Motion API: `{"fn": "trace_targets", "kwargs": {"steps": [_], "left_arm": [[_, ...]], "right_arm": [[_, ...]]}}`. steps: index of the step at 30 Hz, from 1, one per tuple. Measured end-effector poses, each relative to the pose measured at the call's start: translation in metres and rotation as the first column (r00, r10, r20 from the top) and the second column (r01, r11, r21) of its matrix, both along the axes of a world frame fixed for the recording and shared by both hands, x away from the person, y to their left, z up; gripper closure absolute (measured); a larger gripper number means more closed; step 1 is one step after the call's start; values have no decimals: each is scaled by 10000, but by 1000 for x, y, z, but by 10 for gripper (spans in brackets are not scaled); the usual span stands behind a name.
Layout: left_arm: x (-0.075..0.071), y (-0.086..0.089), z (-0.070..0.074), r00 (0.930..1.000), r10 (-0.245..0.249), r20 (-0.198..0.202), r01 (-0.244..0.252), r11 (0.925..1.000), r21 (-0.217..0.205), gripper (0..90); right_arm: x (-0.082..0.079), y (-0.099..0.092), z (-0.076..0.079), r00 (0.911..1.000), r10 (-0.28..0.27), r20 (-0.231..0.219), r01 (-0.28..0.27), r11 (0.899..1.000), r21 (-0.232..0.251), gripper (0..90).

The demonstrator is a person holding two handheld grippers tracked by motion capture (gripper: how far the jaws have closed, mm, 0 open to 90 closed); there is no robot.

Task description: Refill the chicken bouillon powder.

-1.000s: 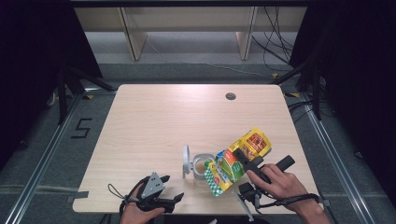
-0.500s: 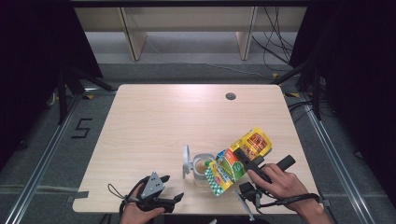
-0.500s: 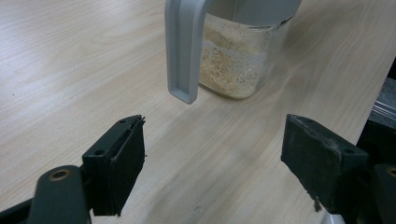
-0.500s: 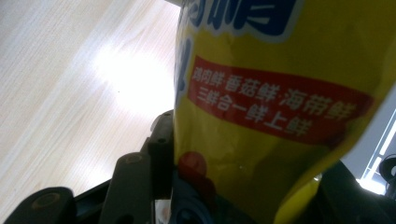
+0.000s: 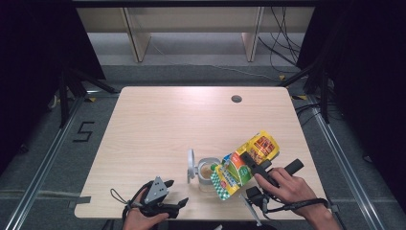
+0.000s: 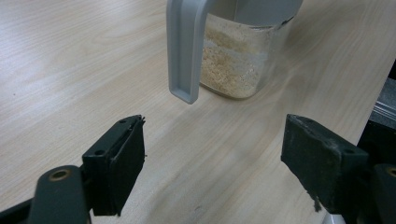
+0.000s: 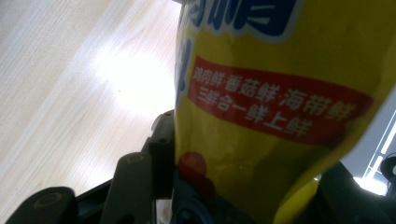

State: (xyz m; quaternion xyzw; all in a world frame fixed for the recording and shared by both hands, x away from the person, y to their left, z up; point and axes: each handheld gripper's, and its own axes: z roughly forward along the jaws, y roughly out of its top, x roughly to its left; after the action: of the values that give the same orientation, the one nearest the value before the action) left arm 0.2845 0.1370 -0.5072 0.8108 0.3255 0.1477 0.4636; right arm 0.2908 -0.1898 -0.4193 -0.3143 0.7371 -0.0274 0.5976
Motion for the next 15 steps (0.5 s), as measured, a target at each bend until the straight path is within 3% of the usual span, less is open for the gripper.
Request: {"fn": "trace_targets", "kwargs": {"steps": [4,6,9,11,15], "left_arm": [[1,2,0,10000,-41,49,40,9997,239,209],[0,1,0,10000,-12,22,12,10000,89,209],[1,2,0,10000,-54,61,52,9997,246,209],[0,-1,0,10000,5,10,-4,9999,-115,209],[0,-1,0,10000,1,18,-1,9999,-108,209]], "right_arm": [[0,1,2,9999,58,104,-55,9997,-257,557],[0,1,2,9999,94,108,-91,9997,-236,557],[0,1,1,9998,149,152,-147,9997,-181,558],[0,1,1,9998,160,155,-158,9997,-164,558],[0,1,1,9998,162,143,-159,9996,-219,558]]}}
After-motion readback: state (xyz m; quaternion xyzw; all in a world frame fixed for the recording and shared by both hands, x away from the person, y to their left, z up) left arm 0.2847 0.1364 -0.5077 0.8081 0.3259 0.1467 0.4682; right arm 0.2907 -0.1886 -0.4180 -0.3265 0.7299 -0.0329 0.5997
